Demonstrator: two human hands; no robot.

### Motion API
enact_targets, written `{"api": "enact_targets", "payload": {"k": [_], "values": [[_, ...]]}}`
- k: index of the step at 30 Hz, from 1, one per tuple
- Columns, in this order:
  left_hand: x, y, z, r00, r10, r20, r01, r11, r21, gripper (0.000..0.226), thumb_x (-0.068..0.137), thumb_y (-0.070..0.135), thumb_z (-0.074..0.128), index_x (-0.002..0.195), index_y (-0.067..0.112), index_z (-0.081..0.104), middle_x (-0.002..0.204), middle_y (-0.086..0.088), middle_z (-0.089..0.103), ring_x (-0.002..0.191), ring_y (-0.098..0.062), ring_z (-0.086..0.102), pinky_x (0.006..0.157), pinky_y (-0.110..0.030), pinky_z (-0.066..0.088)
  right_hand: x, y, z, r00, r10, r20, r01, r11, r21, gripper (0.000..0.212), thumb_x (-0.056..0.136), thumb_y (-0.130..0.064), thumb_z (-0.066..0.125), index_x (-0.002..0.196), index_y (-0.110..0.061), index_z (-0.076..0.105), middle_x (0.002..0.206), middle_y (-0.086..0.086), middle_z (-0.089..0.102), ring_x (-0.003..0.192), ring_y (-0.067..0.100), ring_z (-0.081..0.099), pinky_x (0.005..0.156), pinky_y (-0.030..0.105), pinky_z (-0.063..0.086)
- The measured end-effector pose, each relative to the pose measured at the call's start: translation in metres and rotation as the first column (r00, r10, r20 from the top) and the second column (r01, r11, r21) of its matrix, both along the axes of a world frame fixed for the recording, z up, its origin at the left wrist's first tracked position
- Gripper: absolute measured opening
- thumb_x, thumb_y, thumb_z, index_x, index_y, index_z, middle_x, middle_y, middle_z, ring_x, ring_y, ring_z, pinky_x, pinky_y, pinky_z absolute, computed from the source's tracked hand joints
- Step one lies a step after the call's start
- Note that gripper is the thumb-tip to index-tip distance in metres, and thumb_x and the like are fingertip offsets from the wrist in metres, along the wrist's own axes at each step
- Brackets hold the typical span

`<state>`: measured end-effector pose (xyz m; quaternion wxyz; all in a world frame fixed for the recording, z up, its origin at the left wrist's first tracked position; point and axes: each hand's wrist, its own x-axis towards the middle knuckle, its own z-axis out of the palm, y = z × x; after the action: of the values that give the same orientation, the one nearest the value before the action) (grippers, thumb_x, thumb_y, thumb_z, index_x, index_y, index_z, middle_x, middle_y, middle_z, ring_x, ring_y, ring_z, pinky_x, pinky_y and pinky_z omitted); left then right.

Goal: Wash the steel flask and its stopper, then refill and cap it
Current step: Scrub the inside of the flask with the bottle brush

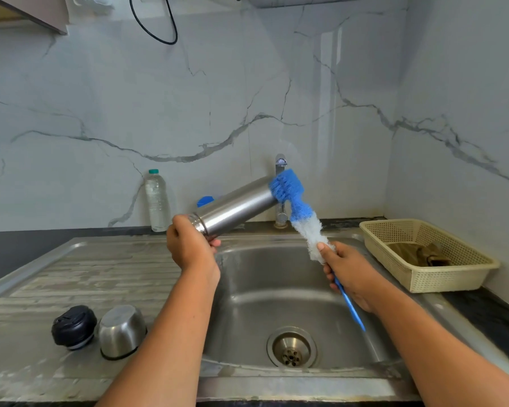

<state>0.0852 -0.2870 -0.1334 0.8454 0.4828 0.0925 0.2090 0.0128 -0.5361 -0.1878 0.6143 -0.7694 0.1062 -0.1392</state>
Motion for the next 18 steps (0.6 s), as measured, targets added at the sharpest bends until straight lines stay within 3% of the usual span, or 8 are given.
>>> {"api": "enact_targets", "payload": {"k": [3,9,18], "values": [[0.001,0.003,-0.001,1.0,-0.012,0.013,0.012,1.0,0.001,0.026,0.094,0.033,0.042,0.097,0.015,0.061,0.088,-0.01,0.069,0.051,-0.02,0.058,0.036,-0.023,0.035,0.0,0.0,0.0,1.0,-0.001,0.001,0.001,1.0,-0.02,0.03,0.105,-0.044,0.051,0.1,-0.017,0.062,0.075,0.005,0.054,0.066,0.017,0.048,0.064,0.032,0.045],[-0.004,-0.01,-0.001,0.991,-0.132,0.028,0.129,0.988,0.085,0.022,0.095,0.03,0.044,0.094,0.013,0.058,0.079,-0.011,0.064,0.043,-0.018,0.051,0.036,-0.022,0.032,-0.001,-0.003,0.002,0.999,-0.022,0.026,0.019,0.995,0.102,0.032,0.105,-0.048,0.05,0.108,-0.018,0.063,0.072,0.001,0.052,0.065,0.015,0.047,0.064,0.031,0.045],[0.004,0.004,0.0,0.999,0.005,-0.055,-0.007,0.999,-0.042,0.028,0.088,0.039,0.045,0.095,0.017,0.062,0.086,-0.009,0.069,0.051,-0.023,0.056,0.036,-0.021,0.034,0.003,-0.006,-0.001,0.999,-0.052,-0.009,0.052,0.998,0.018,0.03,0.104,-0.048,0.049,0.104,-0.02,0.062,0.074,0.002,0.048,0.064,0.016,0.04,0.055,0.031,0.037]]}}
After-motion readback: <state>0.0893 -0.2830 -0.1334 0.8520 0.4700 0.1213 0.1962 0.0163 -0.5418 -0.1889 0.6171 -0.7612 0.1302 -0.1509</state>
